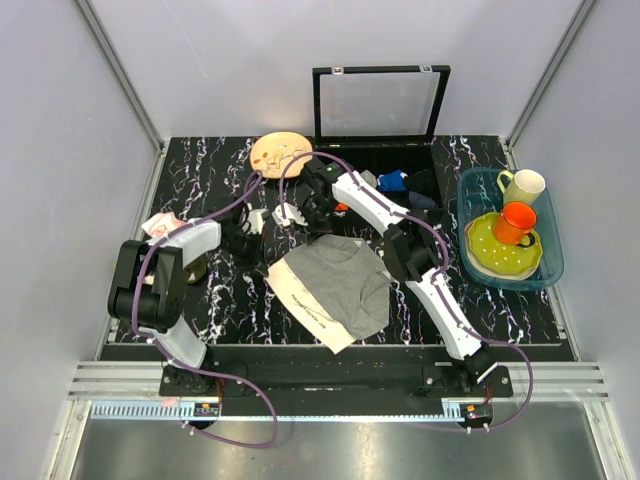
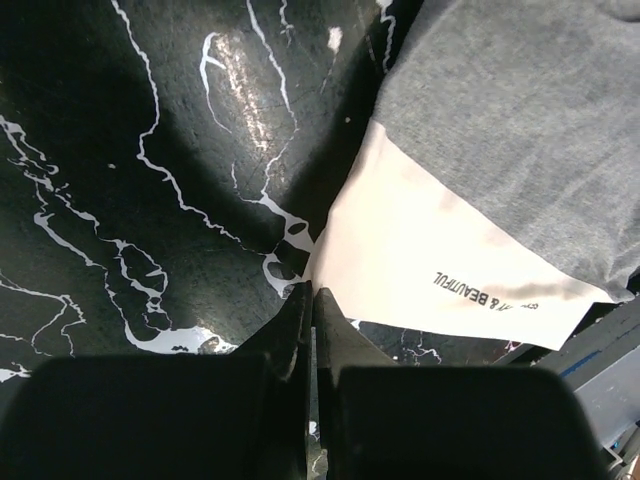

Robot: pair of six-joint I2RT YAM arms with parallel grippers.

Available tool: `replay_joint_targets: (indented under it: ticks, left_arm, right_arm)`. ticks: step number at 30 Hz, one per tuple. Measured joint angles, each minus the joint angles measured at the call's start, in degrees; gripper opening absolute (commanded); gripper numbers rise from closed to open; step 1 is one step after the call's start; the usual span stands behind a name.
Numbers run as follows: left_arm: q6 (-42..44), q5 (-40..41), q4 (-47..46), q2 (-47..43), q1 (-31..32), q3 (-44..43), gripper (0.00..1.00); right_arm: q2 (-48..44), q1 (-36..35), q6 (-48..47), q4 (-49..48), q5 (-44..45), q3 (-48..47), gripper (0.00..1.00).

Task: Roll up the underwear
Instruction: Fold the underwear at the center of the board.

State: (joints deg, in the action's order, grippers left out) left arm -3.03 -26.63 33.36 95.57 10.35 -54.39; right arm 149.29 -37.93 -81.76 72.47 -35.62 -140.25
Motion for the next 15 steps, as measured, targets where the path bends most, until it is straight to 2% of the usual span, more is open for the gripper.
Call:
replay_joint_targets:
  ticks: [9,15]
  left_arm:
    - [-1.2,-4.11,-0.68,-10.27,0.04,0.02,0.0]
    - [-3.54,-7.65,-0.87,-13.49,2.27,0.02,0.0]
  right_arm:
    - [-3.5,0.0,6.1,-0.44,-0.9,0.24,0.0]
    - [-14.58,0.09,8.37,-2.34,-2.01,9.97,0.0]
